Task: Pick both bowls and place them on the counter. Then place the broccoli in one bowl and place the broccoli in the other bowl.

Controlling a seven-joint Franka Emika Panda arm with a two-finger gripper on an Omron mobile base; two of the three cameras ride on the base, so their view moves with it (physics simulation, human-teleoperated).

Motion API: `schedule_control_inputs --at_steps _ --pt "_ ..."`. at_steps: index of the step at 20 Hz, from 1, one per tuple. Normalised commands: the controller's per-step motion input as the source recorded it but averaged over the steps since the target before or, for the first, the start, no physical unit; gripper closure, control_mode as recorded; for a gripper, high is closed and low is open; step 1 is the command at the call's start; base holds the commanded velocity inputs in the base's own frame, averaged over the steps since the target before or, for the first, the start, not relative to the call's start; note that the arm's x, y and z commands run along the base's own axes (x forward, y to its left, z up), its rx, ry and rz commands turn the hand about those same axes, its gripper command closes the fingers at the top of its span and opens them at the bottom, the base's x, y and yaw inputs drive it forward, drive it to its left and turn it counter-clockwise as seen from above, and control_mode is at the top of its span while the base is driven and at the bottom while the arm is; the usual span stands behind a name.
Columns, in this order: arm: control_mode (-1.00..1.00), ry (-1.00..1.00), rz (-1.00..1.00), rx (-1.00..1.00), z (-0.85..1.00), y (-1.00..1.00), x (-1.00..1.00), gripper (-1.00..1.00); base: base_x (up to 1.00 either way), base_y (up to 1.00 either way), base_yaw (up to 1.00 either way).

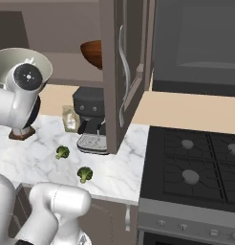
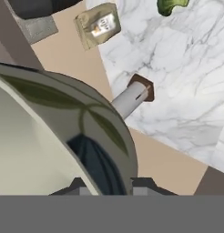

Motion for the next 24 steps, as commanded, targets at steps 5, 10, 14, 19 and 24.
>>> schedule_control_inputs --at_steps 5,10,14,19,24 --pt "-1.0 0.17 0.0 0.0 -0.16 0.0 -0.35 1.0 0.0 0.0 0.0" --pt "-1.0 0.24 0.0 0.0 -0.2 0.0 -0.23 1.0 0.0 0.0 0.0" --pt "-1.0 0.25 0.0 0.0 -0.2 0.0 -0.22 1.0 0.0 0.0 0.0" --pt "-1.0 0.29 0.0 0.0 -0.27 0.0 -0.13 1.0 0.0 0.0 0.0" --pt "-1.0 0.1 0.0 -0.01 -0.5 0.1 0.0 1.0 0.0 0.0 0.0"
